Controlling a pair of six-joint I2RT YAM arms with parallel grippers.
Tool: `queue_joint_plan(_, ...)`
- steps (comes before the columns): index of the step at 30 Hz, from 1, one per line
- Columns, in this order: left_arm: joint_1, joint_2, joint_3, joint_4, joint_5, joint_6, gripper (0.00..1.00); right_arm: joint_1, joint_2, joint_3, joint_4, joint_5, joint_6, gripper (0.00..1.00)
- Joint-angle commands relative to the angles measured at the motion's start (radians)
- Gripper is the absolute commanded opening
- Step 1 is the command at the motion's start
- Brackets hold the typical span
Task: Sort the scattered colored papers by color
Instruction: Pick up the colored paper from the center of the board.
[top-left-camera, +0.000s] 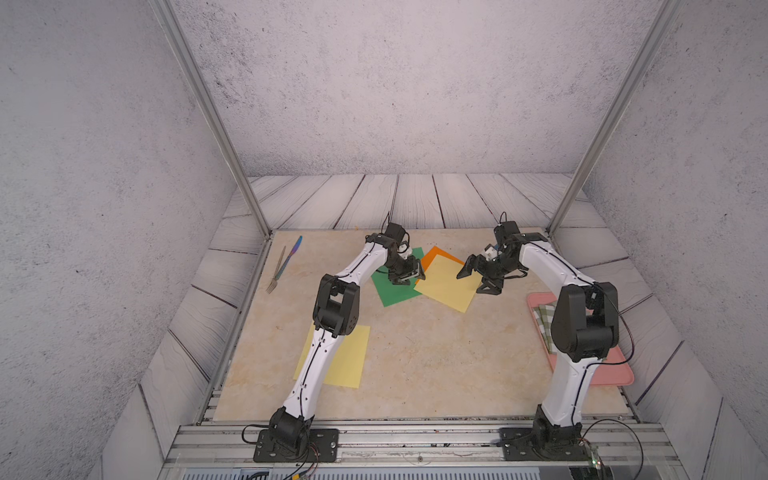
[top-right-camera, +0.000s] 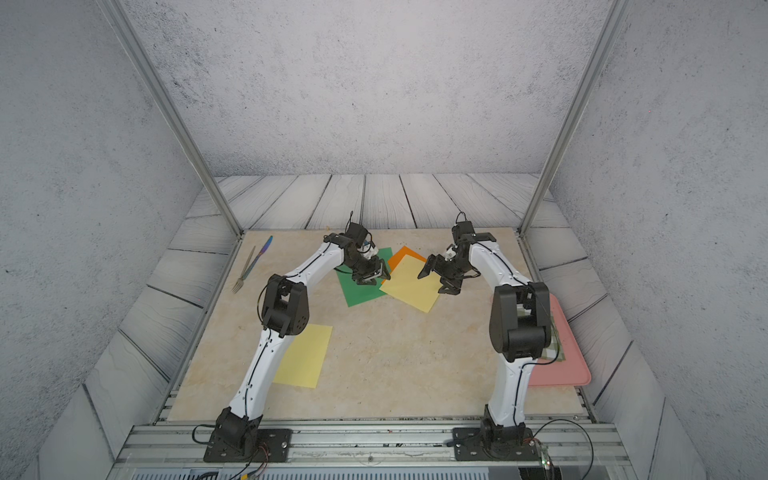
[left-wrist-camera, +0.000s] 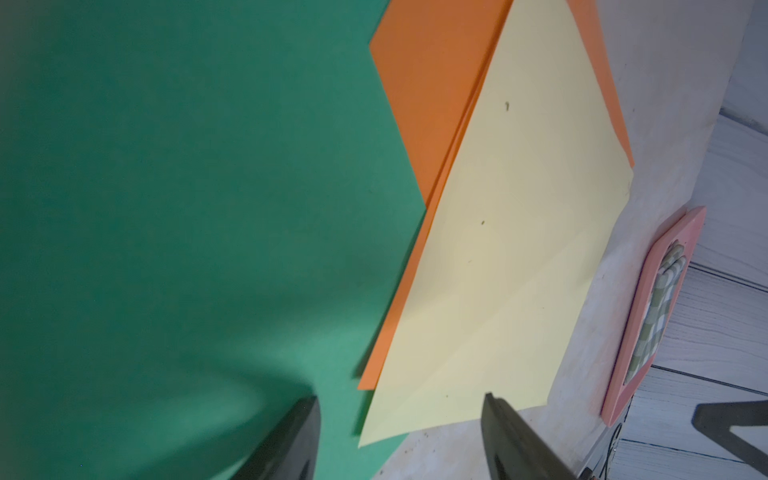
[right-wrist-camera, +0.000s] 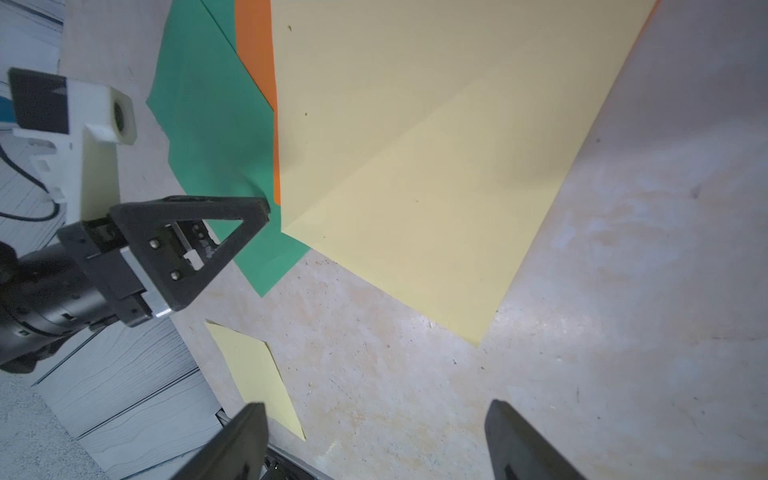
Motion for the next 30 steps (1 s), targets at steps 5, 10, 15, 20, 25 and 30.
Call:
queue_joint_plan(5, -0.019, -0.057, -0.02, 0.072, 0.004, -0.016, 0.67, -0.006, 0.024, -0.027, -0.032, 0.004, -0.038, 0.86)
queue_joint_plan(10, -0.031, -0.097, -0.061, 0.127, 0.013, -0.025, 0.68, -0.007, 0.024, -0.045, -0.027, 0.0, -0.043, 0.86)
queue_joint_plan(15, -0.045, -0.097, -0.069, 0.182, 0.048, -0.031, 0.67, -0.007, 0.03, -0.039, -0.034, -0.008, -0.05, 0.86)
queue_joint_plan(20, -0.05, -0.07, -0.048, 0.182, 0.055, -0.046, 0.68, -0.012, 0.028, -0.039, -0.041, -0.007, -0.061, 0.86)
queue_joint_plan(25, -0.051, -0.045, -0.038, 0.166, 0.048, -0.039, 0.68, -0.015, 0.017, -0.053, -0.043, -0.006, -0.067, 0.86)
queue_joint_plan(30, -0.053, -0.022, -0.041, 0.158, 0.049, -0.031, 0.68, -0.019, 0.006, -0.074, -0.034, 0.001, -0.063, 0.86)
